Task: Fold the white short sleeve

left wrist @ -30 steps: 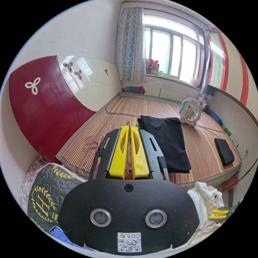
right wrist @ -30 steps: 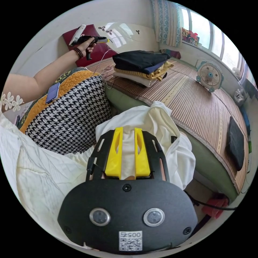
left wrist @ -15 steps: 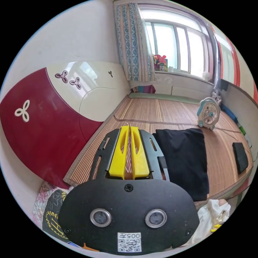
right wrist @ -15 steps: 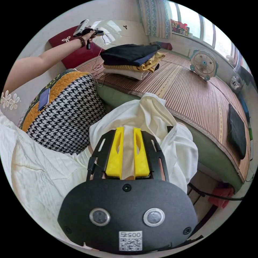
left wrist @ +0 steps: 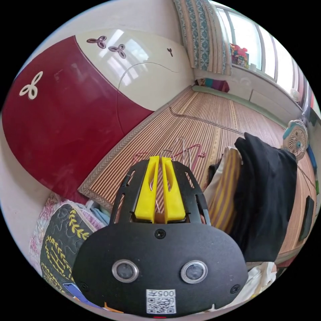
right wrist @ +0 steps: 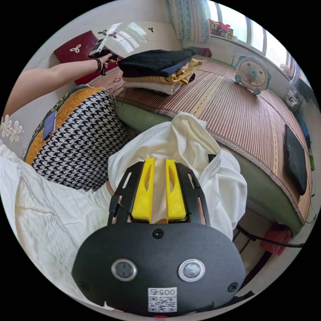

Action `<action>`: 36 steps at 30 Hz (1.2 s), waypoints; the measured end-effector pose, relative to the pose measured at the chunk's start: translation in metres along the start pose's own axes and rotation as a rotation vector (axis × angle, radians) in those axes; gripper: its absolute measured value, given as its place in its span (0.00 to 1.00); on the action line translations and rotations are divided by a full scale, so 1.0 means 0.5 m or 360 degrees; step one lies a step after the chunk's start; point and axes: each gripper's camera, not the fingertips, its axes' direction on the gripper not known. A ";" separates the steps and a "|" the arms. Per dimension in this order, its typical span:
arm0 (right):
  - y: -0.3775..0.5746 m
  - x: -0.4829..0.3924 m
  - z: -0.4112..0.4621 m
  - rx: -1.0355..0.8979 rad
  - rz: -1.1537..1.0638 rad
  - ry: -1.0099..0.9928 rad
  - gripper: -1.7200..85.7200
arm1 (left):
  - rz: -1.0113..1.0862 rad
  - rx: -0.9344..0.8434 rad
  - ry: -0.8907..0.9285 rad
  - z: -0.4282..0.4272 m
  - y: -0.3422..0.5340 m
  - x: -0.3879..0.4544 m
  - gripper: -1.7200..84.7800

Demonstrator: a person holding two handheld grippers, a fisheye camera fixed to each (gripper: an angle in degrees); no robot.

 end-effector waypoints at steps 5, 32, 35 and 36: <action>0.012 -0.005 -0.014 0.0034 -0.0002 0.0009 0.09 | 0.0016 0.0043 0.0016 -0.037 0.033 -0.018 0.05; 0.323 0.112 -0.258 0.0313 -0.0091 0.0146 0.13 | 0.1206 0.0343 0.0750 -0.394 0.538 0.576 0.07; 0.345 0.110 -0.246 0.0248 -0.0160 0.0015 0.14 | 0.1201 0.0304 0.0739 -0.386 0.568 0.606 0.07; 0.351 0.107 -0.238 0.0217 -0.0188 -0.0025 0.14 | 0.1200 0.0284 0.0737 -0.383 0.578 0.616 0.07</action>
